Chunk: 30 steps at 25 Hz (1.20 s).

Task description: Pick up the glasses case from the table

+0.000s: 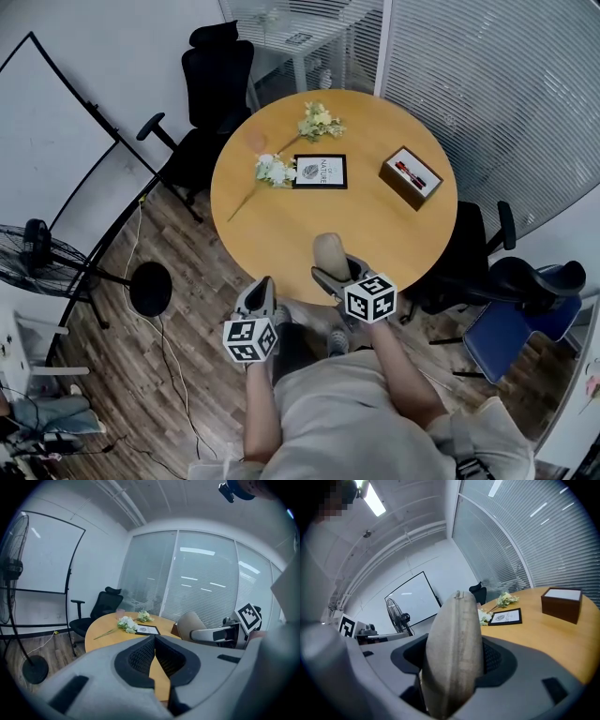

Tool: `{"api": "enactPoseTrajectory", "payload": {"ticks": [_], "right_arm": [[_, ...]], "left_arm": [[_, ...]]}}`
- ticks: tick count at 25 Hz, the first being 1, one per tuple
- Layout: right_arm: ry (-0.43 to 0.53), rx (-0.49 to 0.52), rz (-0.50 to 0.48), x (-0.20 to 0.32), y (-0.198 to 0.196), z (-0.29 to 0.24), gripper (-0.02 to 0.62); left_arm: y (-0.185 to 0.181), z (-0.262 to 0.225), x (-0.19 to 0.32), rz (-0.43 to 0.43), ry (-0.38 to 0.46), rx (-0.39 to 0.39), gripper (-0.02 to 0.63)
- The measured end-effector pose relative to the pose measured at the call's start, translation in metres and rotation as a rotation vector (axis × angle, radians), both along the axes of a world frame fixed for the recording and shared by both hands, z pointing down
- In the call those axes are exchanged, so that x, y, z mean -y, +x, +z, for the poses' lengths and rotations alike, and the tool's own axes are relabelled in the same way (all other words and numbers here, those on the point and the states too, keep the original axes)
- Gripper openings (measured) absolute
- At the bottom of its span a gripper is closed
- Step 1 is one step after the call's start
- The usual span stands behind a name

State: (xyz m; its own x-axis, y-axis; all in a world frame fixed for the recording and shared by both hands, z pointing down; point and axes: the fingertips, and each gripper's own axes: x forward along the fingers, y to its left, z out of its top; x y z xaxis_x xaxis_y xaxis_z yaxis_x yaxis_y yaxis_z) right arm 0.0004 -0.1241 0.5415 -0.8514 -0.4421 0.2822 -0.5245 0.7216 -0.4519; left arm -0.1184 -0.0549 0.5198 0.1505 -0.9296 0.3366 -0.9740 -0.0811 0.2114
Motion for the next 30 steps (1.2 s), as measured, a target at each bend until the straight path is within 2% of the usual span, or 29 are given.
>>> {"api": "enactPoseTrajectory", "payload": {"ticks": [13, 30], "right_arm": [[0.011, 0.007, -0.029, -0.005, -0.006, 0.001, 0.291], [-0.003, 0.001, -0.001, -0.001, 0.004, 0.006, 0.291]], "left_arm": [[-0.009, 0.003, -0.005, -0.041, 0.004, -0.044, 0.011], [-0.004, 0.010, -0.001, -0.029, -0.017, -0.063, 0.011]]}}
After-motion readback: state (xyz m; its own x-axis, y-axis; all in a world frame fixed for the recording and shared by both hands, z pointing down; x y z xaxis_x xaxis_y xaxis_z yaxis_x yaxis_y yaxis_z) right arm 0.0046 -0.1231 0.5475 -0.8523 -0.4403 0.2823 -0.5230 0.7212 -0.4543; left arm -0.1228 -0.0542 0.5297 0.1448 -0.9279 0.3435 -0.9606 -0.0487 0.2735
